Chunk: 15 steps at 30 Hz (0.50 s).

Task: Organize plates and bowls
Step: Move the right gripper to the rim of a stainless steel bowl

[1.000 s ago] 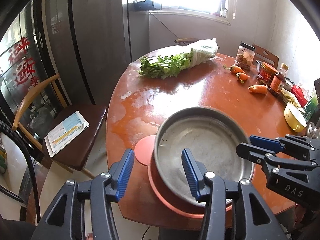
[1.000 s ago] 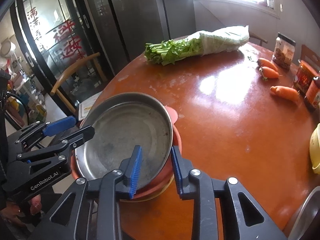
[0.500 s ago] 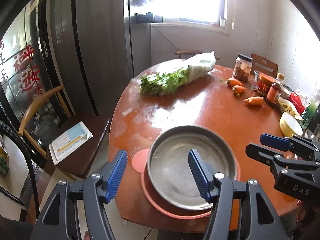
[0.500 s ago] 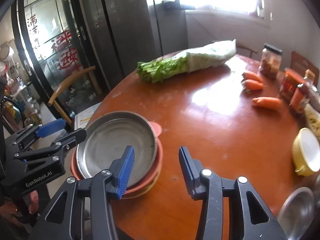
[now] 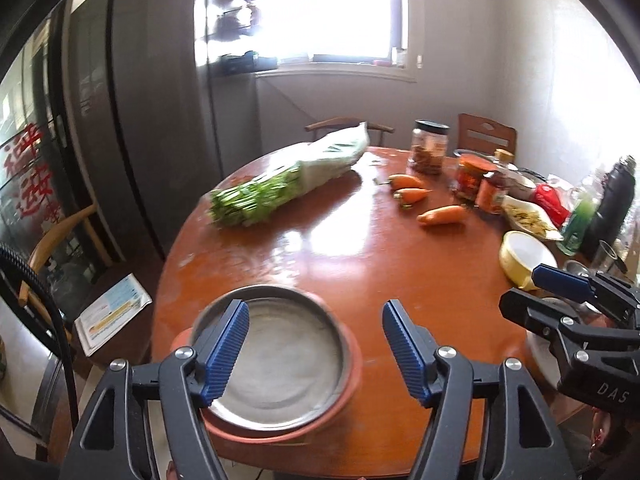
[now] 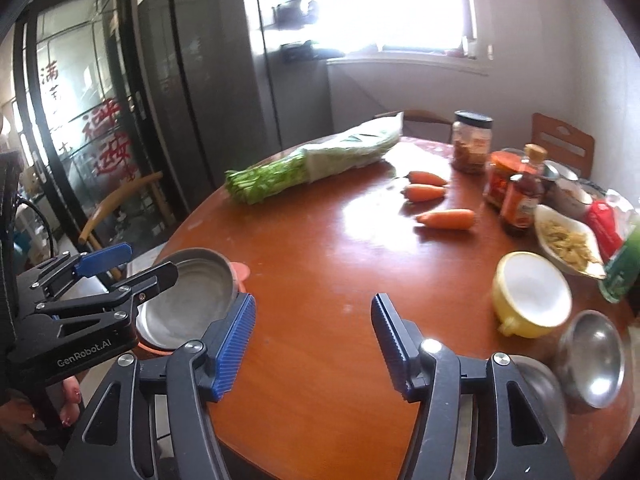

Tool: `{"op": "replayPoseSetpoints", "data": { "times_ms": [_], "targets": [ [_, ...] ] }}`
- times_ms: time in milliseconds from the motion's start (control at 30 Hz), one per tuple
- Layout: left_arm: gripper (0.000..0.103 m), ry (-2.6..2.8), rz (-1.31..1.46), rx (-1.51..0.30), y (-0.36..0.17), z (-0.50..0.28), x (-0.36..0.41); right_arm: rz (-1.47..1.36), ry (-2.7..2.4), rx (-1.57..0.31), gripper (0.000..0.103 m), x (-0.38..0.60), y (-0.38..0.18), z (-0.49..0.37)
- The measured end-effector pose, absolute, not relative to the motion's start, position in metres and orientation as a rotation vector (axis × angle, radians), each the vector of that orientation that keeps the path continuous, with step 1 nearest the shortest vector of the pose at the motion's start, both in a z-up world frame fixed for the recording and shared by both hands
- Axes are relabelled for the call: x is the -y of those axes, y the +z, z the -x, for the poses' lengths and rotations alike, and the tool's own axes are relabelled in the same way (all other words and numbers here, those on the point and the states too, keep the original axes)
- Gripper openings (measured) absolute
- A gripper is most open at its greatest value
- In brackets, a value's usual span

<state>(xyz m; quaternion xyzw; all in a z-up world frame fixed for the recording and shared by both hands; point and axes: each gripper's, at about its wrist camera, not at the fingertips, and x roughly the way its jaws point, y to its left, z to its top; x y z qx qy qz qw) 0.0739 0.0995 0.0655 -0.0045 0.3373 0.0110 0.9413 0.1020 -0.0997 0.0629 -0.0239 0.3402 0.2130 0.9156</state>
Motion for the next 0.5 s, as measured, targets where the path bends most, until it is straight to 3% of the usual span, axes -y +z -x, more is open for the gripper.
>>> {"op": "replayPoseSetpoints", "data": {
  "times_ms": [500],
  "targets": [
    [0.073, -0.082, -0.039, -0.703, 0.064, -0.082, -0.001, -0.017, 0.321, -0.692, 0.064, 0.211, 0.061, -0.080]
  ]
}}
